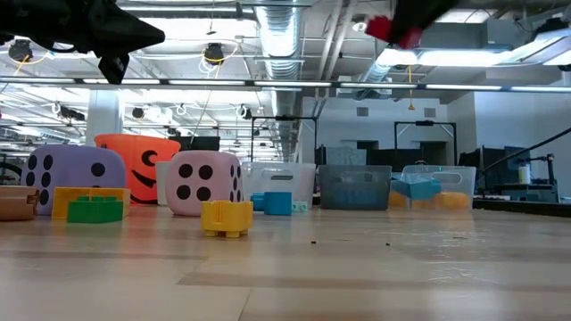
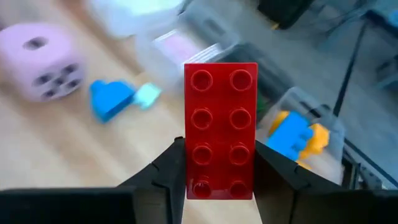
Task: Pick & Place Toys
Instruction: Put the small red game piece into the black bin
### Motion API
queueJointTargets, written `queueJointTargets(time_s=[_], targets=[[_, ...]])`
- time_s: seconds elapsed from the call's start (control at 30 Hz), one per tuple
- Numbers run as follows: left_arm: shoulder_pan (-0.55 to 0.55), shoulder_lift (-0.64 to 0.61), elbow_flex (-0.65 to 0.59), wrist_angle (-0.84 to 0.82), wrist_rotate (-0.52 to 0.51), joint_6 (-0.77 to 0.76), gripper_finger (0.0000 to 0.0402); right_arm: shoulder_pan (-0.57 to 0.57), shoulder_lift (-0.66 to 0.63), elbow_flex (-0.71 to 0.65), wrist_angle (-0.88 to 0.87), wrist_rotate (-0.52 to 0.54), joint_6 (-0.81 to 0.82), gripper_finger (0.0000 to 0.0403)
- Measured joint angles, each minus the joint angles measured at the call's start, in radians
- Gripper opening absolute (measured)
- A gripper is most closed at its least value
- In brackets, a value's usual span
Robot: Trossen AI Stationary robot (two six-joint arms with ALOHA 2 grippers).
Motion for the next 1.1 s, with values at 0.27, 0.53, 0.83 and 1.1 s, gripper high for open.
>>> queueJointTargets(time_s=[0.27, 0.53, 0.83, 1.1], targets=[[0.000, 0.000, 0.000, 0.017, 0.000, 0.000, 0.0000, -0.077, -0.273, -0.517, 0.578, 0.335, -0.048, 0.0135], [0.000, 0.000, 0.000, 0.077, -0.001, 0.007, 0.0000, -0.282, -0.319, -0.714, 1.160, 0.225, -0.584, 0.0135], [0.000, 0.000, 0.000, 0.133, -0.001, 0.110, 0.0000, -0.630, -0.307, -0.715, 1.517, -0.179, -0.923, 0.0135], [0.000, 0.056, 0.000, 0.109, -0.001, 0.112, 0.0000, -0.883, -0.274, -0.718, 1.482, -0.357, -0.857, 0.0135]])
